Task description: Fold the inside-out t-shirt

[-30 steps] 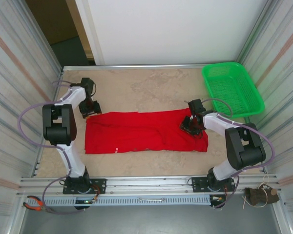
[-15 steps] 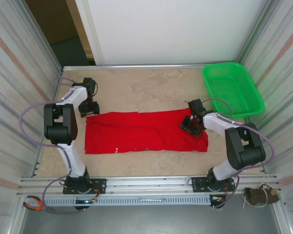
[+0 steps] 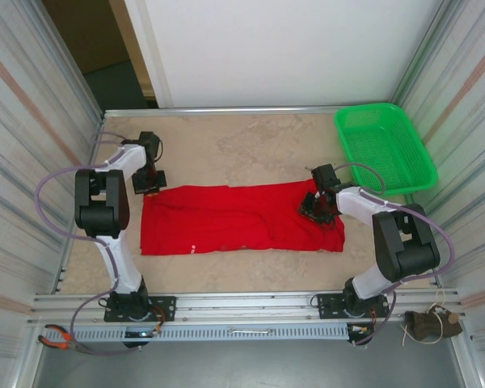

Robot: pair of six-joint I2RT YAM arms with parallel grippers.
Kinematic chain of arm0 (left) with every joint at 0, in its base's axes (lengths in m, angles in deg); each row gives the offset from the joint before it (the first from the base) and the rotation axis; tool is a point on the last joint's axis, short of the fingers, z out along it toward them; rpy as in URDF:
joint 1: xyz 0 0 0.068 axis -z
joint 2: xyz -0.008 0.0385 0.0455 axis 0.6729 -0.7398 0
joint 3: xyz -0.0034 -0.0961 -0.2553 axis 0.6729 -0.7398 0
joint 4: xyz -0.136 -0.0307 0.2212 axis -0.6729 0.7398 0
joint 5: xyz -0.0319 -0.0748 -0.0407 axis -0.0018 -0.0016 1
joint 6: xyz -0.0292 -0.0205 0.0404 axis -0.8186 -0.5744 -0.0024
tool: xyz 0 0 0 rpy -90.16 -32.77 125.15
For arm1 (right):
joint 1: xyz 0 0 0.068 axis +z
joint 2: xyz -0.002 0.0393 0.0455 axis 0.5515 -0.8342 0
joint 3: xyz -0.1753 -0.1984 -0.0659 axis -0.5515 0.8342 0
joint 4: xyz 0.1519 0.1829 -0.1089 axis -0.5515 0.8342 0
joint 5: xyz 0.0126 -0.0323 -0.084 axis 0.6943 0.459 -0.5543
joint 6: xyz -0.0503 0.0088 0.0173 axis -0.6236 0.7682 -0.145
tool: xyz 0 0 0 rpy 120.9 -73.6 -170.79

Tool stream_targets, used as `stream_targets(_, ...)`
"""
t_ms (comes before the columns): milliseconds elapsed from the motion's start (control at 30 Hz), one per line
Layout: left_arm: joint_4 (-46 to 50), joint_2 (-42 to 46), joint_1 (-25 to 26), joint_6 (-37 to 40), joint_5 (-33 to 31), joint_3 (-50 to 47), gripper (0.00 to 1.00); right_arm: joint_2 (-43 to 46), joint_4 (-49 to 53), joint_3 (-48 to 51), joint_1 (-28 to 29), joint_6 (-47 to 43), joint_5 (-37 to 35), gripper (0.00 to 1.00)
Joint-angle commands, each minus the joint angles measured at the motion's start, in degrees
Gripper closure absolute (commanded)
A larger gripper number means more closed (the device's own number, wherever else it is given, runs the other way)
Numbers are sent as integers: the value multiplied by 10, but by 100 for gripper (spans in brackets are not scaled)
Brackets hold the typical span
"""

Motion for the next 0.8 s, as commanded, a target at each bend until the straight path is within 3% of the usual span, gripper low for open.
stream_targets(0,-5,11,1,-2,14,-10,100,10,8,11,-5,12,-15,67)
stream_targets(433,-26,158,1,-43,32,-50,100,6,7,10,-6,12,-17,67)
stream_targets(567,-36,161,0,-39,42,-69,100,2,4,9,-6,13,-15,67)
stream_targets(600,-25,147,-1,-38,41,-62,94,2,3,8,-6,13,-14,67)
stream_targets(667,0,112,-1,-34,30,-44,65,1,3,7,-6,12,-14,67)
stream_targets(767,13,71,-5,-30,16,-30,50,1,3,7,-6,12,-14,67)
